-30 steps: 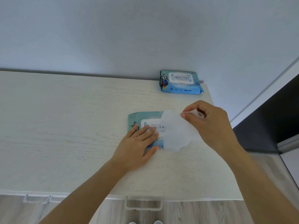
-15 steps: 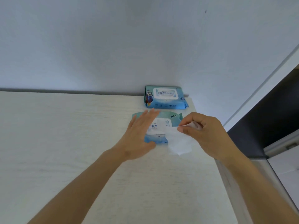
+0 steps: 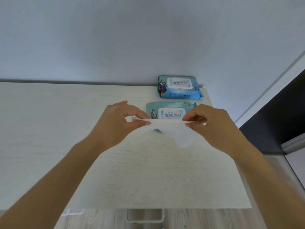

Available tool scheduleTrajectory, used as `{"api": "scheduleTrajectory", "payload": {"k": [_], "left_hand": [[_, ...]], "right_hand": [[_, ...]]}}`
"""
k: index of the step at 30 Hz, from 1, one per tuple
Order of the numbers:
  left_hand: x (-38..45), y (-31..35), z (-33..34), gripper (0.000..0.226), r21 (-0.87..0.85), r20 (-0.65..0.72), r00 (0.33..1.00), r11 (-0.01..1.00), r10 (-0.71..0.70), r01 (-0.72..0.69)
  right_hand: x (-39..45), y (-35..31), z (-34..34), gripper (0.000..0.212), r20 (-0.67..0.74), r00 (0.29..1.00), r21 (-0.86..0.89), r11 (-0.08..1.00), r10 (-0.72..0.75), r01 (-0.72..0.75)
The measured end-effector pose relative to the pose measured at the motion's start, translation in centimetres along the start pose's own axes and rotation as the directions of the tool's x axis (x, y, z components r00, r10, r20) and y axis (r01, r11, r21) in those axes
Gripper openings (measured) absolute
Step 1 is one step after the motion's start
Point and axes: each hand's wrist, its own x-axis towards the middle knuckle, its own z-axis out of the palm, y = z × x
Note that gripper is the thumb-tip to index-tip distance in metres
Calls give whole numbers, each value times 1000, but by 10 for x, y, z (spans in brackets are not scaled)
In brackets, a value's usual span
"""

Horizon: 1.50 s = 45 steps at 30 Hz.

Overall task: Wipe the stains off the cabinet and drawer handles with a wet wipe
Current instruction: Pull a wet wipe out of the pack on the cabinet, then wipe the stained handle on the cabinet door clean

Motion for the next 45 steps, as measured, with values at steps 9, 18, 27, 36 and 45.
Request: {"api": "scheduleTrajectory", "payload": {"k": [9,18,27,36,45], "left_hand": [[-68,-54,25,32,261,331,904,947,-272,189],[-48,-62,49,48,382,-12,900,830,-436,407],[-37,-68,42,28,434,-99,882,777,-462,456],[-62,-59,66,11,387,67,997,921,26,-50],[-70,-63,70,20,384,44,997,922,-61,39]], "right_hand": [[-35,39,58,9,271,947,-145,980,170,-135],[-4,44,87,7,-8,947,-152,936,320,-317],[12,53,84,14,-47,962,61,962,268,-265],[-14,48,106,30,145,989,-217,975,-9,40],[-12,43,99,26,98,995,-143,990,26,-12]]}}
